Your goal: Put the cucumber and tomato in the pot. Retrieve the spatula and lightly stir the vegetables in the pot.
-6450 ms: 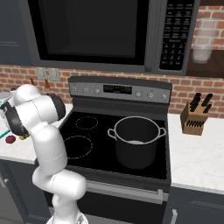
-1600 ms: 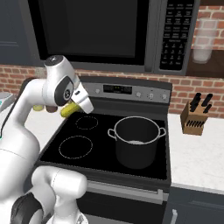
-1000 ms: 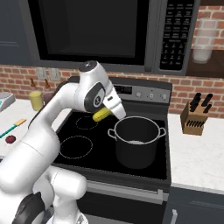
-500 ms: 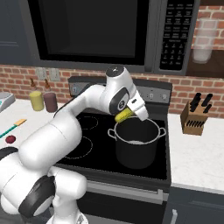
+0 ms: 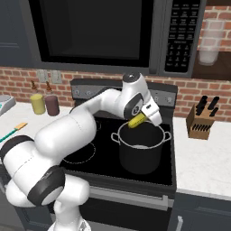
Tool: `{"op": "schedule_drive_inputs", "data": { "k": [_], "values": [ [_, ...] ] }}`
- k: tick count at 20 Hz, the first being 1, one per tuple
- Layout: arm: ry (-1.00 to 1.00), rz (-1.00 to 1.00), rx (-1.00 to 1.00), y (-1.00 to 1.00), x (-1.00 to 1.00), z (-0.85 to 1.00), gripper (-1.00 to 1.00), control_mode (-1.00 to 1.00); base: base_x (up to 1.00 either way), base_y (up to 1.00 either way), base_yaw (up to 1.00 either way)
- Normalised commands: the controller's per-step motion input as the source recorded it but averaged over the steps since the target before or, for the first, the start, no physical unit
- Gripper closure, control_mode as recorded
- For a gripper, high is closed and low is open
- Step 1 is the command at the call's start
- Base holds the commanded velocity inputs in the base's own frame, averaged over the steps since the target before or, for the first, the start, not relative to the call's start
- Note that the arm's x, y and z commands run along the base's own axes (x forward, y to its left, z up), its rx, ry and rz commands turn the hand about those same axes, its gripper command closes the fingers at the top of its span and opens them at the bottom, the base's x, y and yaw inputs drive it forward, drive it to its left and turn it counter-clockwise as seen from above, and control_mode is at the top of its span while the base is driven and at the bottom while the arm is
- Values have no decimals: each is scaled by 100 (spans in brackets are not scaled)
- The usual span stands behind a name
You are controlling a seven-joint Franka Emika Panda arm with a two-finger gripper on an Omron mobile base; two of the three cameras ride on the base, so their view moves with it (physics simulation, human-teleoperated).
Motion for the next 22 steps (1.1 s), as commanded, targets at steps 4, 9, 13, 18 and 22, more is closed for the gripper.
{"op": "schedule_drive_inputs", "data": {
  "k": [4,9,13,18,22],
  "values": [
    [0,0,-3,0,1,-51,100,-100,0,0,0],
    [0,0,-2,0,11,-42,100,-100,0,0,0],
    [0,0,0,0,22,-29,100,-100,0,0,0],
    [0,0,0,0,22,-28,100,-100,0,0,0],
    [0,0,0,0,8,-27,100,-100,0,0,0]
  ]
}}
